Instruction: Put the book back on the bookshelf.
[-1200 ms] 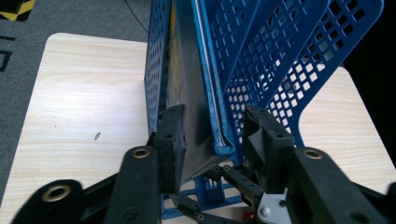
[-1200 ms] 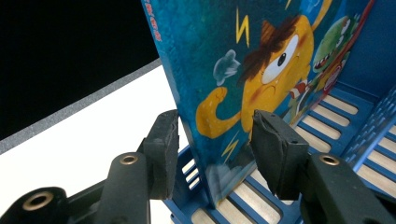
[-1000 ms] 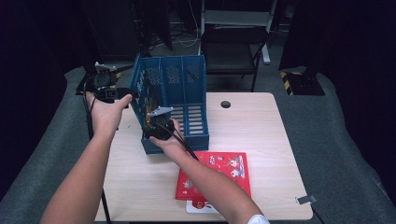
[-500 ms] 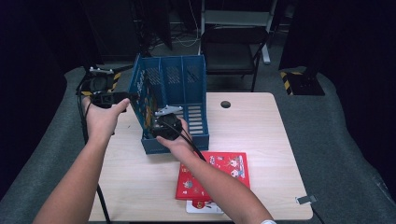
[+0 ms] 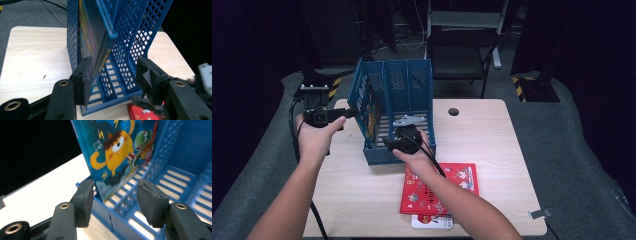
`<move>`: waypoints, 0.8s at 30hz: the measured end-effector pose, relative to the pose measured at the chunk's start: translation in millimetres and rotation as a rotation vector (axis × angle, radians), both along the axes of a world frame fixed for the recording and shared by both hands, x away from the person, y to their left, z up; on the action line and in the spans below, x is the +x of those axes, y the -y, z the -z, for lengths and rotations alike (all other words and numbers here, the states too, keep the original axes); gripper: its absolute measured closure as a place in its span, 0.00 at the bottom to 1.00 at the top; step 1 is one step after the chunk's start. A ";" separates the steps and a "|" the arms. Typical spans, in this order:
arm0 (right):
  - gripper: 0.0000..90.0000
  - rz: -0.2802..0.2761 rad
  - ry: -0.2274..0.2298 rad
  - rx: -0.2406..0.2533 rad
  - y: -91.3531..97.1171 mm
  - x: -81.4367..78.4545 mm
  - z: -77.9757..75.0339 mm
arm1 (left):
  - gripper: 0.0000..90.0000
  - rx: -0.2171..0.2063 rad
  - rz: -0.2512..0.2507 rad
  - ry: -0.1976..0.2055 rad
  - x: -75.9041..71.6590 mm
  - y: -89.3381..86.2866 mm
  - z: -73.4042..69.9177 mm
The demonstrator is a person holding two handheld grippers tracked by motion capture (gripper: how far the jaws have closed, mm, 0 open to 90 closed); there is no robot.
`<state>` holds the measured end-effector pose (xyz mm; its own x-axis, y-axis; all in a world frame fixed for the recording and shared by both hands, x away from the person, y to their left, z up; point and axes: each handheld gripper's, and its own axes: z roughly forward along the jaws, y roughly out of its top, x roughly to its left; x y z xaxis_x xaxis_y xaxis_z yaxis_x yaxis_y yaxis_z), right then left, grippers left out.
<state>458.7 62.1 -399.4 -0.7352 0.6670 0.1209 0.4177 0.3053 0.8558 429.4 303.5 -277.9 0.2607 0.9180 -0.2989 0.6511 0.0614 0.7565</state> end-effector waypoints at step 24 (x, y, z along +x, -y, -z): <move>0.49 -0.008 0.052 -0.021 59.3 -59.7 12.2 | 0.59 -0.034 0.049 0.006 -38.0 -8.3 63.9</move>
<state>399.1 2.7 -411.6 -0.7452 0.6634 0.0680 0.3702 0.3266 0.8697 391.3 311.8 -341.8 0.3072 0.8932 -0.3282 0.6494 0.0554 0.7585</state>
